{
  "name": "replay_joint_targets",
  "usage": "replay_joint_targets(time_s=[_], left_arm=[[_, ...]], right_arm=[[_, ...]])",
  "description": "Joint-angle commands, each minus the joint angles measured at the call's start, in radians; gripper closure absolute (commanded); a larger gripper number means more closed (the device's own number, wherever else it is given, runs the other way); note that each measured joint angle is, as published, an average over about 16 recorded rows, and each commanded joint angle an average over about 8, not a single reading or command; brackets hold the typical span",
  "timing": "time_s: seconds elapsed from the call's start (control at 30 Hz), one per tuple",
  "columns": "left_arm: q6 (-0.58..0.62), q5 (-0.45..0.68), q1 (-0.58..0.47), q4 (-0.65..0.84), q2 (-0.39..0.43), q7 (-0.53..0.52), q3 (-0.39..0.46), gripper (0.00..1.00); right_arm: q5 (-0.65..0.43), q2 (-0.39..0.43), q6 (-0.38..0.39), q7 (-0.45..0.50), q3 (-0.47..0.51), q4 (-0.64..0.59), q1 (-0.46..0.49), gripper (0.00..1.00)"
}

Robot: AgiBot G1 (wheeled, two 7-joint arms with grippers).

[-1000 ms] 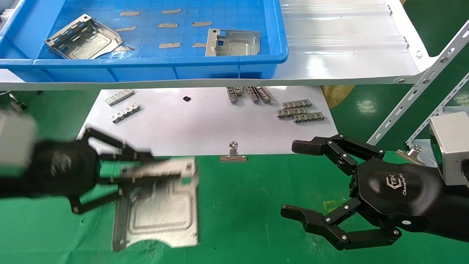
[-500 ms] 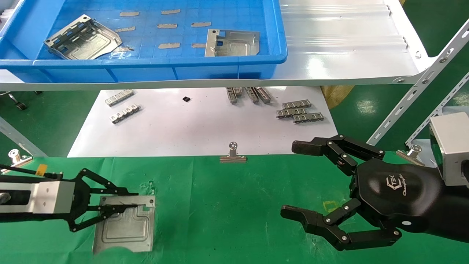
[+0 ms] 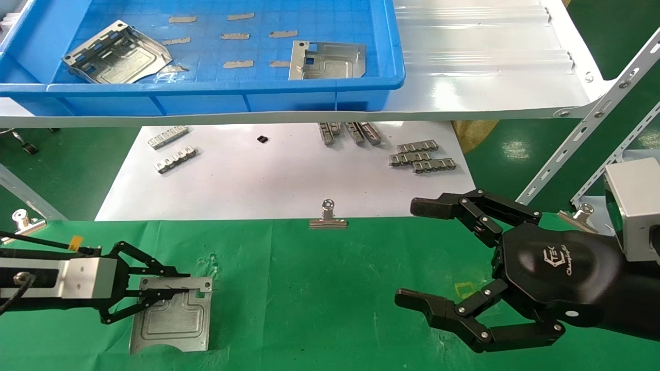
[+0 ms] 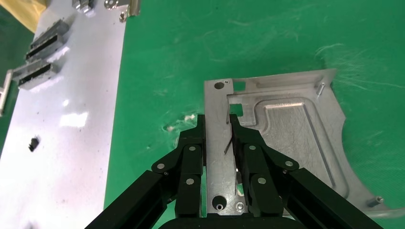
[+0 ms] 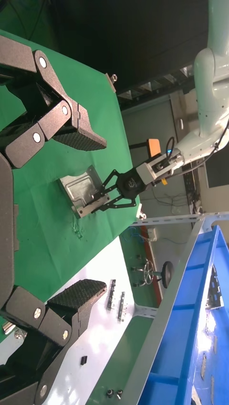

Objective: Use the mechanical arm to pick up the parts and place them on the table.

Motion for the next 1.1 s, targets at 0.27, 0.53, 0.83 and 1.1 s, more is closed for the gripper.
replay_joint_targets(time_s=[0.27,0.53,0.83,1.1], left_arm=[[0.026,-0.029,-0.014,0.071,0.027,0.019,-0.008,0.0],[0.057,-0.192,0.042,0.034,-0.002,-0.17,-0.027,0.0],[0.054,-0.257,0.084,0.009,-0.028,-0.259,-0.021,0.0],[0.049,-0.255,0.099,-0.031,-0.03,-0.278,-0.048,0.0]], right_arm=[[0.0,0.0,0.0,0.0,0.0,0.0,0.0,0.0],[0.0,0.0,0.0,0.0,0.0,0.0,0.0,0.0],[0.0,0.0,0.0,0.0,0.0,0.0,0.0,0.0],[0.0,0.0,0.0,0.0,0.0,0.0,0.0,0.0]])
